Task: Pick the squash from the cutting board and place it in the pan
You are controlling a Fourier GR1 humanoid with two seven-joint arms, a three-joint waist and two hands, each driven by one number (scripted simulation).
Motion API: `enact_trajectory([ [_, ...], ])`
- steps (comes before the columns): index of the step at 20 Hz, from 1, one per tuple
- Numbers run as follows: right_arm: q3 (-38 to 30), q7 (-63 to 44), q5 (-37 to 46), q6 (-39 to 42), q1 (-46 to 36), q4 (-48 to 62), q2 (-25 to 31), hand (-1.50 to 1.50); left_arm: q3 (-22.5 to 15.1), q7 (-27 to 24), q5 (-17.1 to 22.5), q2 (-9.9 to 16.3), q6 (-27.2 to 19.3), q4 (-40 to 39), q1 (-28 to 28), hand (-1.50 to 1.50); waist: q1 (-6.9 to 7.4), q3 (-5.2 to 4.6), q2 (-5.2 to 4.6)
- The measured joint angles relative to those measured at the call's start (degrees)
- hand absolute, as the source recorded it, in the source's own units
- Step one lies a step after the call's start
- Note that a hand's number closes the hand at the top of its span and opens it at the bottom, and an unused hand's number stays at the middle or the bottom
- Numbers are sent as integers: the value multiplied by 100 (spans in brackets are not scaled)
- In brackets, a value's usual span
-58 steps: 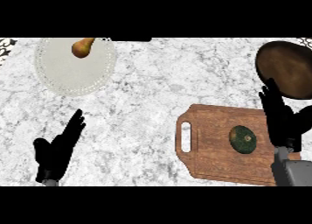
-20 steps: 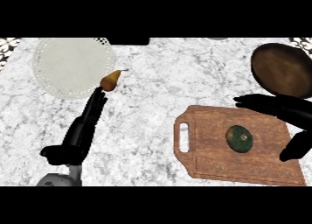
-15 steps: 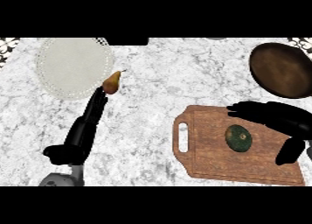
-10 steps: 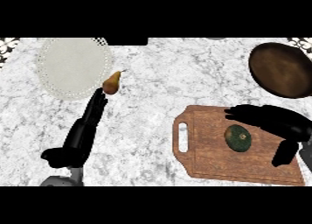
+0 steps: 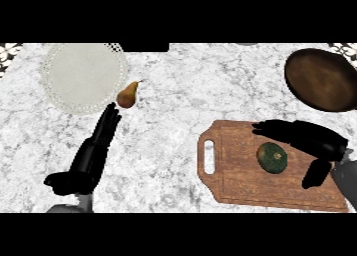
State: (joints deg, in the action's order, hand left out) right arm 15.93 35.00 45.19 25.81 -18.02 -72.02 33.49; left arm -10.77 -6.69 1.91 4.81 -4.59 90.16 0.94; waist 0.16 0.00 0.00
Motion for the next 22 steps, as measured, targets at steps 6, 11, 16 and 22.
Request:
enact_trajectory([
  [6,-136,27,410,-18,-176,392,-466,-150,111,122,-50,-72,79,29,135,0,4,0,-1],
  [11,-186,77,853,-279,-368,1003,-798,-150,175,89,-93,-139,136,-78,162,0,14,-2,-3],
  [16,-12,414,1379,-645,-676,1615,-863,150,208,-14,-104,-130,226,-88,92,0,39,-44,29],
  [22,11,787,1775,-1161,-748,1784,-913,150,204,10,-145,-141,270,35,-36,0,37,-71,68],
])
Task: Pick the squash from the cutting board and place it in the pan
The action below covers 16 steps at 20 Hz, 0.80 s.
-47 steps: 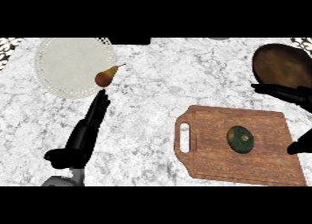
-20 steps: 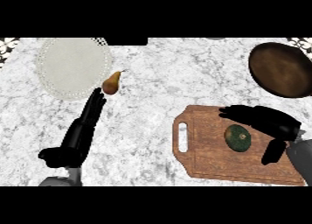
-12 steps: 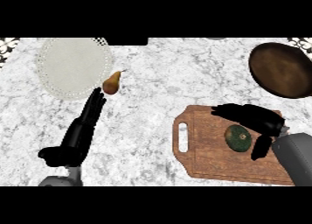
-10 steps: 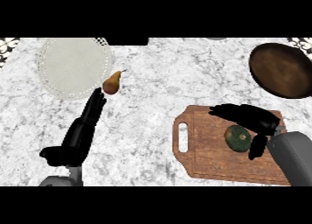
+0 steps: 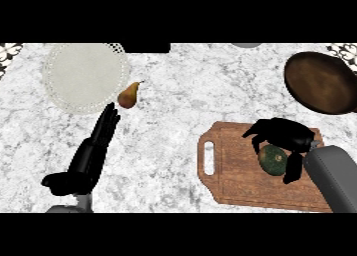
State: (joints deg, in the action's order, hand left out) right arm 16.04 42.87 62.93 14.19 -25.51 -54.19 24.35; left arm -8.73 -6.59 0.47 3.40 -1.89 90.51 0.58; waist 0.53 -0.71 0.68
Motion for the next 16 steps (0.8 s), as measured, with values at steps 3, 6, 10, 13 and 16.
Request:
enact_trajectory([
  [3,-57,-14,96,-126,25,-52,-84,150,-1,37,-18,-25,-5,33,-43,0,-12,-8,4],
  [6,-218,203,83,-411,9,76,-115,150,24,73,-19,-41,1,32,0,0,-12,-6,-2],
  [10,-551,254,-118,-568,38,-84,-137,150,-28,125,-82,-81,-32,97,-44,0,-45,13,-29],
  [13,-864,212,-381,-746,178,-394,-184,150,-26,81,-100,-118,-58,61,-55,0,-84,35,-37],
  [16,-1190,-245,-594,-767,502,-935,-194,150,91,75,-59,-57,-41,29,-32,0,-155,49,-26],
])
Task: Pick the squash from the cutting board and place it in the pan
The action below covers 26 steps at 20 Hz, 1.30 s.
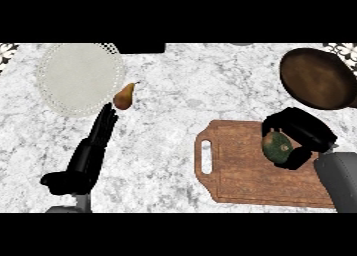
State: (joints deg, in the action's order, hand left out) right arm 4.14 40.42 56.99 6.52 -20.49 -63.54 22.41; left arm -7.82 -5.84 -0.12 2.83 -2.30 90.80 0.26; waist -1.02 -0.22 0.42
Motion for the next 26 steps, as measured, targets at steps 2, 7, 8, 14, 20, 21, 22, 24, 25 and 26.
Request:
enact_trajectory([
  [2,-201,-455,-64,-3,229,-358,-23,150,66,7,50,35,25,14,-18,0,-35,5,7],
  [7,-701,-1250,-489,7,871,-1724,-197,150,91,-2,44,54,24,63,-89,0,-89,10,19],
  [8,-813,-1357,-636,67,978,-1995,-231,150,87,-19,45,57,32,87,-125,0,-79,11,17],
  [14,-1495,-2194,-1487,534,1150,-2983,-470,150,87,73,19,50,52,83,39,0,5,16,-13],
  [20,-2193,-2711,-2098,689,541,-2380,-437,150,71,131,6,-10,85,-16,204,0,96,20,-39],
  [21,-2319,-2634,-2161,615,408,-2083,-392,150,17,161,-31,-67,37,5,214,0,113,21,-44],
  [22,-2397,-2638,-2214,571,262,-1881,-362,150,56,118,-34,-73,44,-125,311,0,116,23,-48],
  [24,-2544,-2386,-2174,266,72,-1290,-269,150,101,61,-1,-55,93,-181,320,0,137,23,-54],
  [25,-2601,-2253,-2146,106,-89,-949,-215,150,111,-30,4,-59,116,-239,296,0,151,24,-59],
  [26,-2639,-2120,-2085,-95,-237,-626,-175,150,88,-31,9,-60,144,-208,264,0,165,25,-61],
])
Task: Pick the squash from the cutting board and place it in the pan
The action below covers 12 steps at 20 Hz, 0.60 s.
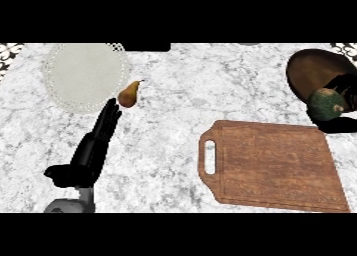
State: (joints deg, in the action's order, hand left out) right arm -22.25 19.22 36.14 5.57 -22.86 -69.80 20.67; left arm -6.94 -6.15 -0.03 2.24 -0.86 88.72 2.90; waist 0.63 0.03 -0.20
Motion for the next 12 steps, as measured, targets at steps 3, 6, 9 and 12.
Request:
enact_trajectory([
  [3,-238,453,137,-609,-361,877,256,150,-77,-47,-48,-37,0,58,-55,0,56,5,-20],
  [6,-441,804,298,-1251,-803,1747,503,150,-145,33,-85,-81,-20,119,-42,0,128,10,-44],
  [9,-726,1155,198,-1682,-1295,2584,687,150,-195,-16,-141,-128,-45,66,-15,0,187,16,-73],
  [12,-1000,1577,44,-1950,-1618,3349,877,150,-182,-65,-132,-100,12,-1,19,0,236,21,-101],
])
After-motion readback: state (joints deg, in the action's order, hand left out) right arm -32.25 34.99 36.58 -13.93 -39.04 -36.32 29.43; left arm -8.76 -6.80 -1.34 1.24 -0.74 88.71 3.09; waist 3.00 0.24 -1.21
